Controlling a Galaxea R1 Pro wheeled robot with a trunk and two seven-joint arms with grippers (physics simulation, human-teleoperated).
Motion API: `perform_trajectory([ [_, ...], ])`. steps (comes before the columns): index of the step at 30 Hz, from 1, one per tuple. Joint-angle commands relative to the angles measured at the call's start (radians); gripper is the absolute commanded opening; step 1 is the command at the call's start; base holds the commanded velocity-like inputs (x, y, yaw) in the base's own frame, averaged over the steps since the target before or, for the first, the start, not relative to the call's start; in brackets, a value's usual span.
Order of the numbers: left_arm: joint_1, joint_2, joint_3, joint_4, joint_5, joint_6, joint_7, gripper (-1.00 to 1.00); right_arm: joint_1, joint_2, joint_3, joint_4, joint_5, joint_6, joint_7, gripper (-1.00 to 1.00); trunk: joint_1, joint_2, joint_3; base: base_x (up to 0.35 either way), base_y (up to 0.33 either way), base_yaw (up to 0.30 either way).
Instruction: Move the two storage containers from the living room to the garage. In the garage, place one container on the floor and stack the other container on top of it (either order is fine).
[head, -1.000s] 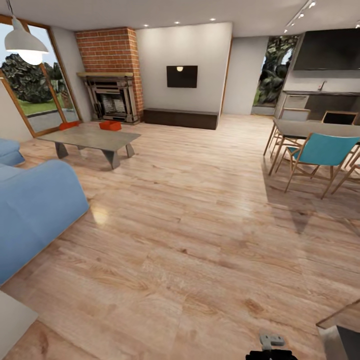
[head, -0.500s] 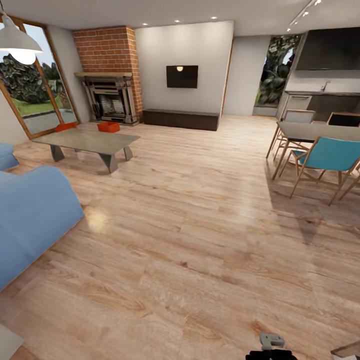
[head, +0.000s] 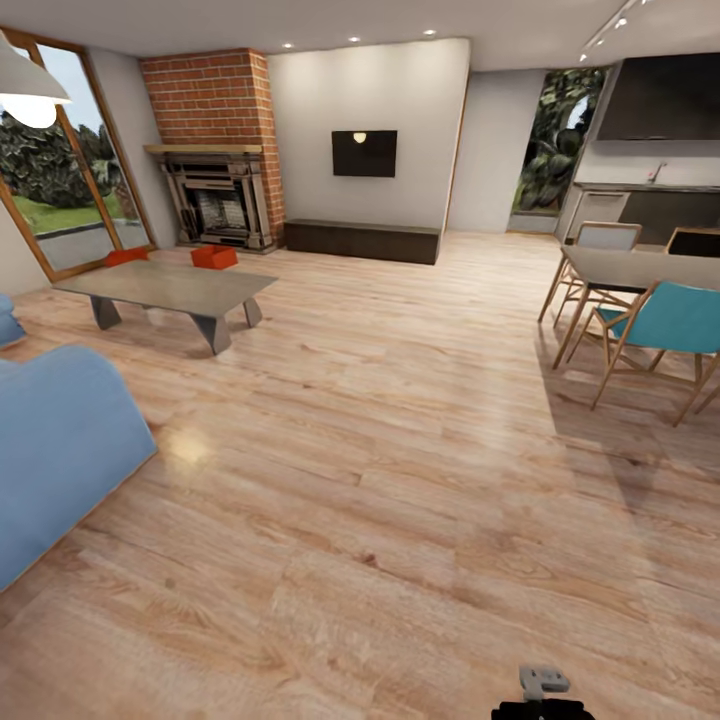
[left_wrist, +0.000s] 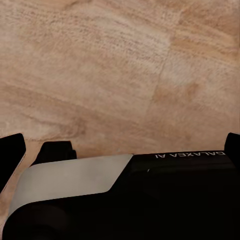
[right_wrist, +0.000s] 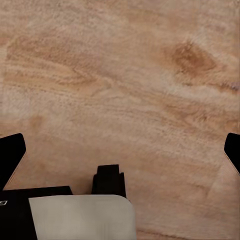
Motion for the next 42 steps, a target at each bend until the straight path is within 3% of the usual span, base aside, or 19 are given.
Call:
perform_trajectory([
  [1, 0.000, 0.000, -0.002, -0.001, 0.000, 0.001, 0.000, 1.00, 0.000, -0.001, 0.008, -0.002, -0.009, 0.005, 0.001, 1.00, 0.001, 0.000, -0.001, 0.333, 0.000, 0.000],
  [20, 0.000, 0.000, -0.002, -0.001, 0.000, 0.001, 0.000, 1.00, 0.000, -0.001, 0.008, -0.002, -0.009, 0.005, 0.001, 1.00, 0.001, 0.000, -0.001, 0.333, -0.009, 0.000],
  [42, 0.000, 0.000, -0.002, -0.001, 0.000, 0.000, 0.000, 1.00, 0.000, -0.001, 0.008, -0.002, -0.008, 0.005, 0.001, 1.00, 0.001, 0.000, -0.001, 0.322, -0.111, 0.000],
])
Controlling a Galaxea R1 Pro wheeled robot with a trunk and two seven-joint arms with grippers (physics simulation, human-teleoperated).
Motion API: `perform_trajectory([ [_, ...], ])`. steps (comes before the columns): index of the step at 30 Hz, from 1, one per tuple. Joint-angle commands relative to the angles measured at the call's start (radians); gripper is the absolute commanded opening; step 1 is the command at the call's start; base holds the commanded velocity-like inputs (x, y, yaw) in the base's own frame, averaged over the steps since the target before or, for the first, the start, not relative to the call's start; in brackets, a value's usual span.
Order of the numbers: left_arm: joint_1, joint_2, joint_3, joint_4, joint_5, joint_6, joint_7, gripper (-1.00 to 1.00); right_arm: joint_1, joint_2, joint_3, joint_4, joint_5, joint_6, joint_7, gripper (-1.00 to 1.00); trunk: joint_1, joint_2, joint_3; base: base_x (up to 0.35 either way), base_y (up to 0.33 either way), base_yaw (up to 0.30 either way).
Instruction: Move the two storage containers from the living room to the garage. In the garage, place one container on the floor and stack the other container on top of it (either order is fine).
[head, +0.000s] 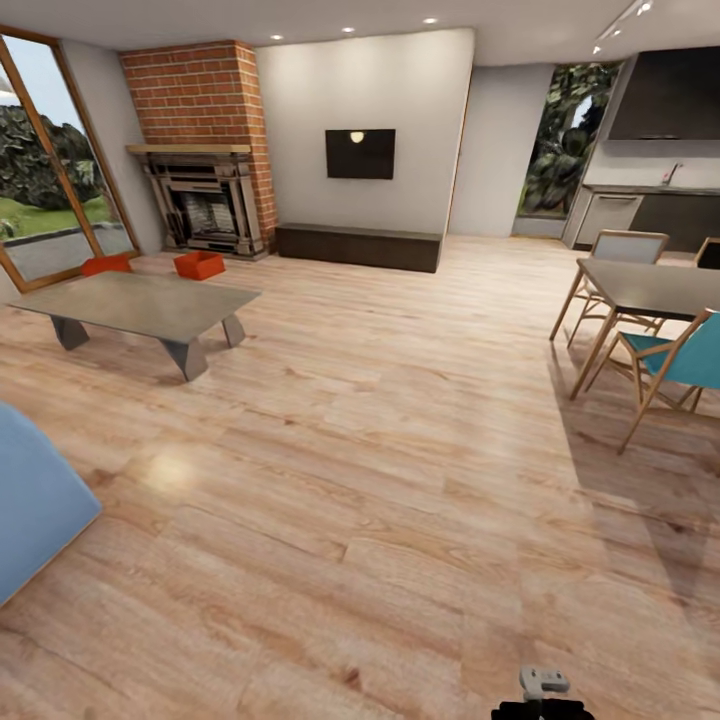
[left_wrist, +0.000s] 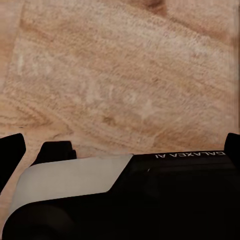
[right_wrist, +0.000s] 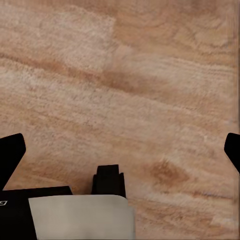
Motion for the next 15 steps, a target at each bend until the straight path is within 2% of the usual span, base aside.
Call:
perform_trajectory([
  [1, 0.000, 0.000, -0.002, -0.001, 0.000, 0.001, 0.000, 1.00, 0.000, -0.001, 0.008, -0.002, -0.008, 0.005, 0.001, 1.00, 0.001, 0.000, -0.001, 0.316, -0.132, 0.000],
  [15, 0.000, 0.000, -0.002, -0.001, 0.000, 0.001, 0.001, 1.00, 0.000, -0.001, 0.008, -0.002, -0.009, 0.005, 0.001, 1.00, 0.001, 0.000, -0.001, 0.315, -0.132, 0.000],
])
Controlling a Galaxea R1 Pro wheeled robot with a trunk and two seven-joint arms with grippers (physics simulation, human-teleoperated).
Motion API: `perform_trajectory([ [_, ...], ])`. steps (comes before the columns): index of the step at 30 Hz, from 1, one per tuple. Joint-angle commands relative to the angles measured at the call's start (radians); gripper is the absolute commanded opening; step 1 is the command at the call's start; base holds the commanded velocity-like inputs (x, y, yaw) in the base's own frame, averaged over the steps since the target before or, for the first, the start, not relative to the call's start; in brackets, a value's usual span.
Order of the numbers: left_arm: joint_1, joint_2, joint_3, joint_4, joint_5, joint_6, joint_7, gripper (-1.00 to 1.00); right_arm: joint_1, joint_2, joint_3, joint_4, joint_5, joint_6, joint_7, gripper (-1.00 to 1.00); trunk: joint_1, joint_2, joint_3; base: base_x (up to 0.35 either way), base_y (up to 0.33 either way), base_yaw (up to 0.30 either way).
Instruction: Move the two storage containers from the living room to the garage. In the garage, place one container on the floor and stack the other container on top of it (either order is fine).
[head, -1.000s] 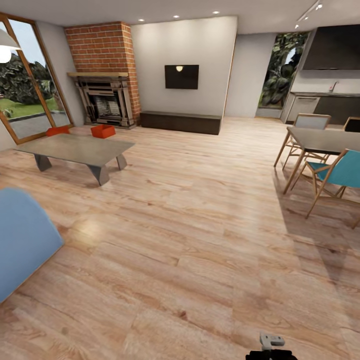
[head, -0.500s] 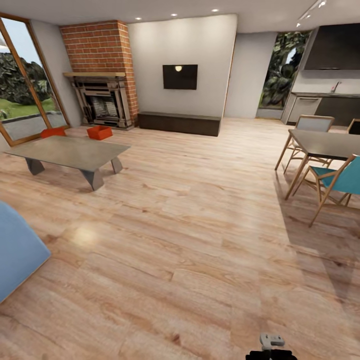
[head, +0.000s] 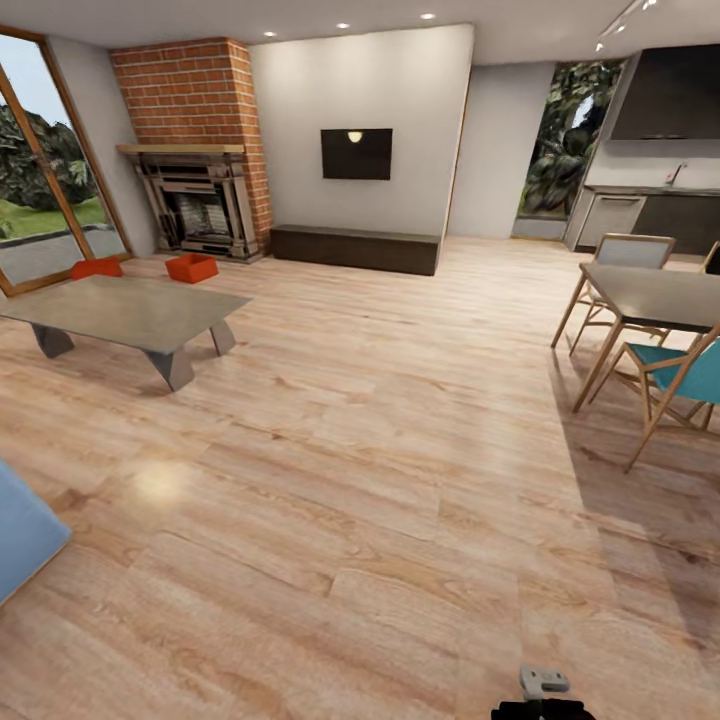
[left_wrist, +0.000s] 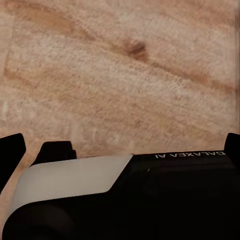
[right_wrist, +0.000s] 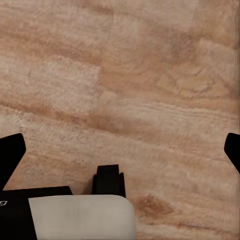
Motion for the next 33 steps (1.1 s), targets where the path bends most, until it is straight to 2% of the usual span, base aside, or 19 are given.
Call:
perform_trajectory([
  [1, 0.000, 0.000, -0.002, -0.001, 0.000, 0.001, 0.000, 1.00, 0.000, -0.001, 0.008, -0.002, -0.009, 0.005, 0.001, 1.00, 0.001, 0.000, -0.001, 0.315, -0.132, 0.000],
  [15, 0.000, 0.001, -0.002, -0.001, -0.001, 0.001, -0.001, 1.00, 0.000, -0.001, 0.009, -0.002, -0.009, 0.005, 0.001, 1.00, 0.001, 0.000, -0.001, 0.316, -0.120, 0.000],
  [33, 0.000, 0.001, -0.002, 0.000, -0.002, 0.001, 0.000, 1.00, 0.000, -0.001, 0.010, -0.002, -0.009, 0.005, 0.001, 1.00, 0.001, 0.000, -0.001, 0.321, -0.005, 0.000],
])
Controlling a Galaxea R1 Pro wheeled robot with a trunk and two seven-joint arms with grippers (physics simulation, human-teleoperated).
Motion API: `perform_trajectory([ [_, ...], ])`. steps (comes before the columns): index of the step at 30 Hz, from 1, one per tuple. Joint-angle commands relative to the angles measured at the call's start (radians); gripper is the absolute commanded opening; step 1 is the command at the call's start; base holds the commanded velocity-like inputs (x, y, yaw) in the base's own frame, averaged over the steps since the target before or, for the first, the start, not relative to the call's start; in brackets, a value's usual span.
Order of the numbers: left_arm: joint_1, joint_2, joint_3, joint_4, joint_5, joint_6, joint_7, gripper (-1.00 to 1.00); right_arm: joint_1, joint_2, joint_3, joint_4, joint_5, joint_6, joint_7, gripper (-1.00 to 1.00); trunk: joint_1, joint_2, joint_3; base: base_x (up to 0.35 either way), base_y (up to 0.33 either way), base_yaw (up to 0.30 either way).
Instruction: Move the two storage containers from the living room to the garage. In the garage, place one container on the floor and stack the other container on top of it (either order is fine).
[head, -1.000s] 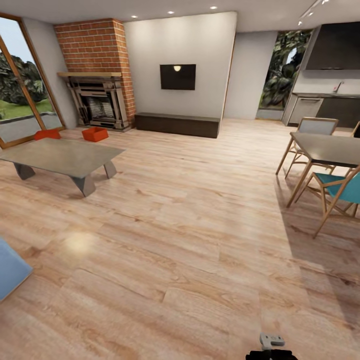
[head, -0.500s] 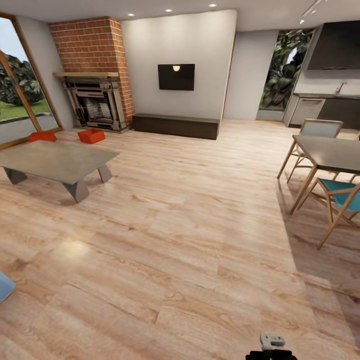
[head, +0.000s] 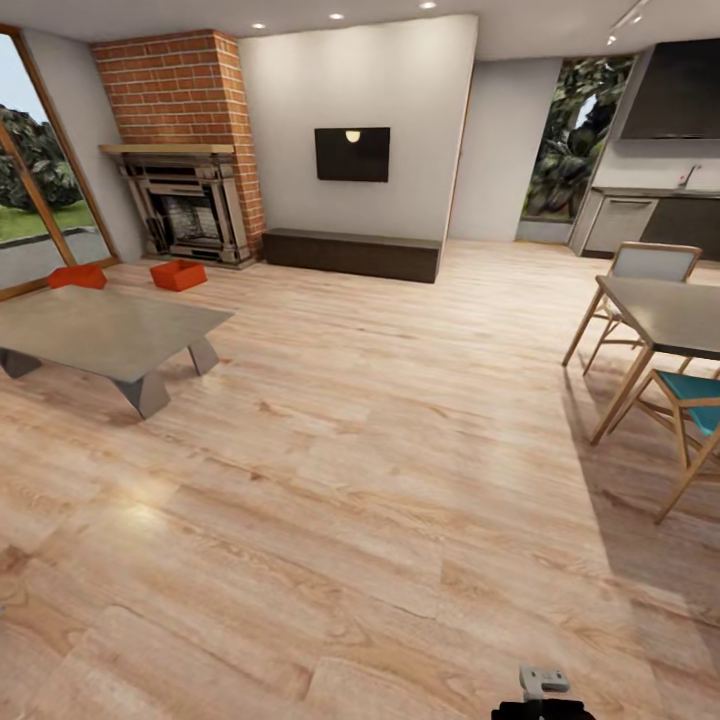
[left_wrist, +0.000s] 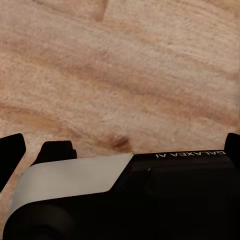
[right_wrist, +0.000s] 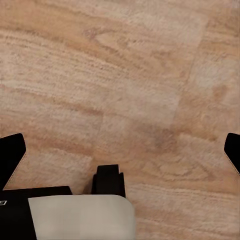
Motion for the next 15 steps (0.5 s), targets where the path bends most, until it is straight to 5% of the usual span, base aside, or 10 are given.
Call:
perform_trajectory([
  [1, 0.000, 0.000, -0.002, 0.000, -0.001, 0.000, 0.000, 1.00, 0.000, -0.001, 0.008, -0.002, -0.009, 0.005, 0.001, 1.00, 0.001, 0.000, -0.001, 0.322, 0.000, 0.000],
  [7, 0.000, 0.000, -0.002, -0.001, -0.001, 0.001, 0.000, 1.00, 0.000, -0.001, 0.008, -0.002, -0.009, 0.005, 0.001, 1.00, 0.001, 0.000, -0.001, 0.322, 0.000, 0.035],
  [15, 0.000, -0.001, -0.002, -0.001, -0.001, 0.000, 0.000, 1.00, 0.000, 0.000, 0.008, -0.002, -0.009, 0.005, 0.001, 1.00, 0.001, 0.000, -0.001, 0.322, 0.000, 0.236],
])
